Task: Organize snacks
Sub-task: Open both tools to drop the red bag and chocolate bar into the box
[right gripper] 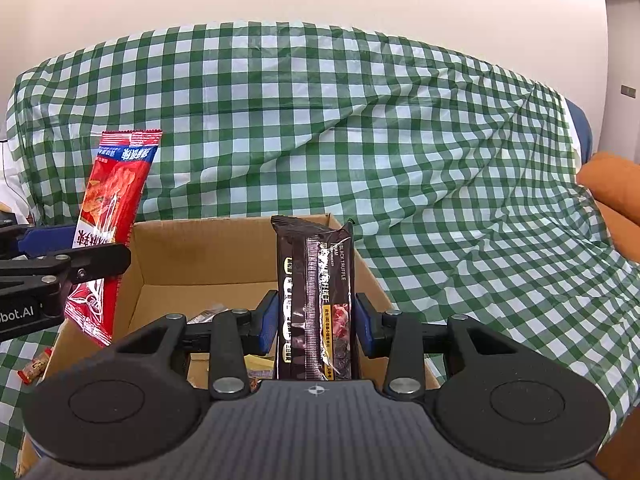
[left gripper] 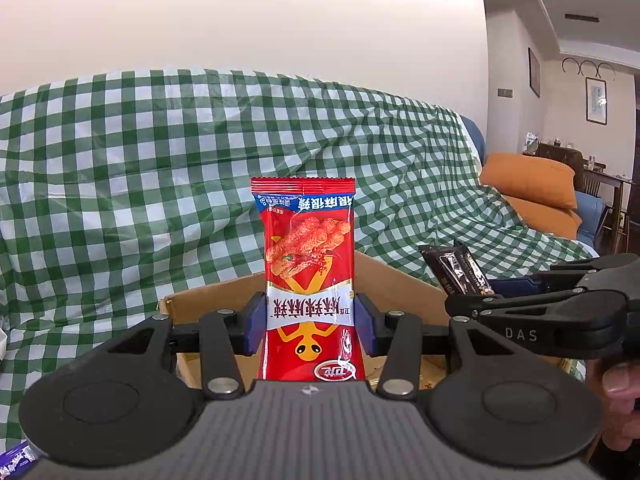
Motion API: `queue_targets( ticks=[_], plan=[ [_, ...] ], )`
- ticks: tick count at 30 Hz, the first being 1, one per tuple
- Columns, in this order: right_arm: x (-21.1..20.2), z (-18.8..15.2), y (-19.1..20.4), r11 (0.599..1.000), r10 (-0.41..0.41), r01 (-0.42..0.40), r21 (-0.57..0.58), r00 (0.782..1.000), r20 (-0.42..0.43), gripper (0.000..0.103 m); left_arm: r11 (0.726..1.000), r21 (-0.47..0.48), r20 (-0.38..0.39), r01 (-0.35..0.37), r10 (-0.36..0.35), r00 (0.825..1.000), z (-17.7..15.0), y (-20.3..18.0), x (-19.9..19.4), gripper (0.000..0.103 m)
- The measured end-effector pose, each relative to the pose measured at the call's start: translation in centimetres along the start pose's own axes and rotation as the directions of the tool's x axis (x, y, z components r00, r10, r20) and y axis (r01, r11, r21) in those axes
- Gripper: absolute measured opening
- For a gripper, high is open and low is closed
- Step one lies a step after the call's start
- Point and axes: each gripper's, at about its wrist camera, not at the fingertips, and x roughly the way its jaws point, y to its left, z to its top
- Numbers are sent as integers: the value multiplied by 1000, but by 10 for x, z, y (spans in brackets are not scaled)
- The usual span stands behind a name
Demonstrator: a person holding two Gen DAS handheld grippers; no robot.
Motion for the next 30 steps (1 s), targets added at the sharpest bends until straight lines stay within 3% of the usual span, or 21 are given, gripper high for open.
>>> queue_targets(
  ticks=[19,21,22,23,25,30],
  plan=[
    [0,1,8,1000,-13,14,-26,1000,14,41,999,-47,27,14,-13,1000,5,-1,0,51],
    [2,1,8,999,-25,25,-29,1000,4,41,998,-55,35,23,-21,999,6,-1,0,60],
    [4,1,8,999,-34,34,-31,999,-7,42,998,-58,42,22,-20,999,6,-1,-1,65],
    [6,0,9,998,-50,50,-31,999,-15,51,998,-60,53,18,-15,998,7,0,-2,72],
    [7,0,8,996,-85,85,-23,996,-19,60,998,-63,61,17,-13,998,9,2,-4,72],
    [11,2,5,995,-99,100,26,995,-32,62,997,-78,69,-16,21,997,11,11,-9,72]
  ],
)
